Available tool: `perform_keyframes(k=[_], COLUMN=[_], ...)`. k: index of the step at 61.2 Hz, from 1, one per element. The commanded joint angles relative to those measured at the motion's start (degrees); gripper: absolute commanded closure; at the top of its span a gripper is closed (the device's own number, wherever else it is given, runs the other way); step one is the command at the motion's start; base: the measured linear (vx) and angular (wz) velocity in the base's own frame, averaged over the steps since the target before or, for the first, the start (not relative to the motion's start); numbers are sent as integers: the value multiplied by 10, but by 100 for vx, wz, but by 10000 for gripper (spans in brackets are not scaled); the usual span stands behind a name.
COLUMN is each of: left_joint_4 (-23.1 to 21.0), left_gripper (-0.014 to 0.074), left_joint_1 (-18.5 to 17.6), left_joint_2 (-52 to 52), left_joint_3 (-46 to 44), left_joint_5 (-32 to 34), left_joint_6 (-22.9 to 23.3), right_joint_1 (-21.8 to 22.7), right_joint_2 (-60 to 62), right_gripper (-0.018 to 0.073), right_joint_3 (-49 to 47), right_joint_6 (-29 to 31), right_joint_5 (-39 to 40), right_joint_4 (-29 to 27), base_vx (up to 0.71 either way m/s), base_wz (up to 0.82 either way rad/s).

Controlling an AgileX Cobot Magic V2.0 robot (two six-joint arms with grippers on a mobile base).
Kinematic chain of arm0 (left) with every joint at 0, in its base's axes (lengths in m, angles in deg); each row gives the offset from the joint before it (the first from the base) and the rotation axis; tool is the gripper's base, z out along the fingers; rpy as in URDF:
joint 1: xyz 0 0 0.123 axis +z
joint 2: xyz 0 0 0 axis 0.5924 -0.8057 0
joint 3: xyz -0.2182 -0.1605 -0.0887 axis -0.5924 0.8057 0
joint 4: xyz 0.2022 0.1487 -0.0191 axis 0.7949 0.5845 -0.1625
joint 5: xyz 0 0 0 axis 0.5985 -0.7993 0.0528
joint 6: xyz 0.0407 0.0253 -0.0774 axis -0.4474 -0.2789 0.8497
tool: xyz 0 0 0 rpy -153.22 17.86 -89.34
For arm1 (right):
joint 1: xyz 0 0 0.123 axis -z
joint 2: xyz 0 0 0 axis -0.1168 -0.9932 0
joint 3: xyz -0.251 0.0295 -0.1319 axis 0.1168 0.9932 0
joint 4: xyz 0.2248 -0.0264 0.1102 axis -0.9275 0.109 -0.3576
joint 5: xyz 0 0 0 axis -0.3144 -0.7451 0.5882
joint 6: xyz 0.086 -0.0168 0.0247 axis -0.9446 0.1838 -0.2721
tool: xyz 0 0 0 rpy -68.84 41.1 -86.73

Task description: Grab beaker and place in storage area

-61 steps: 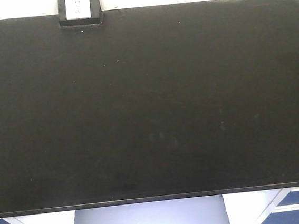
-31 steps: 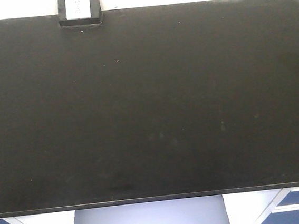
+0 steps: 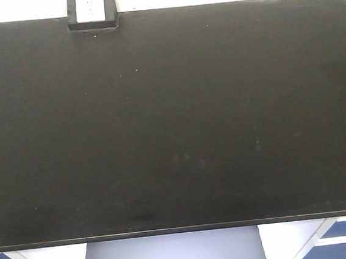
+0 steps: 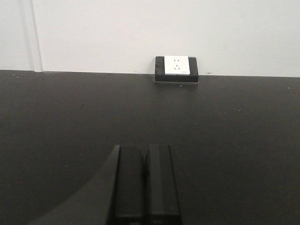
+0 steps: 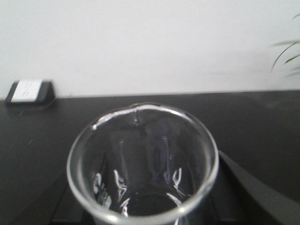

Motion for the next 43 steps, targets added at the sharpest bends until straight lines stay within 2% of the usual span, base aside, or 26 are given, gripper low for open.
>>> perform_keyframes(k=[1,6,11,18,25,35,38,43], left_joint_4=[-3,-3,-3,-3,-3,-3,-3,-3], left_gripper=[605,605,605,605,605,605,605,605], left_joint_1=[-4,-4,-4,-4,-4,-4,-4,-4], left_joint_2=[10,10,10,10,10,10,10,10], left_joint_3=[13,13,13,13,13,13,13,13], left_joint_5=[49,49,49,49,49,49,49,49], left_joint_6=[3,3,3,3,3,3,3,3], right_joint_1=[1,1,1,1,1,1,1,1], right_joint_2=[-75,-159,-258,-371,-476,-618,-663,-738], right_gripper=[559,559,559,559,559,559,559,559], right_joint_3=[-19,-20,-36,-74,-114,-149,-163,-188], right_joint_6=[5,4,3,-23,-123,-328,-356,-357], right_joint_5=[150,218,245,253,297,484,551,635], right_joint_4=[-3,2,27,130,278,546,620,686], base_vx=[0,0,0,0,0,0,0,0], base_wz=[0,0,0,0,0,0,0,0])
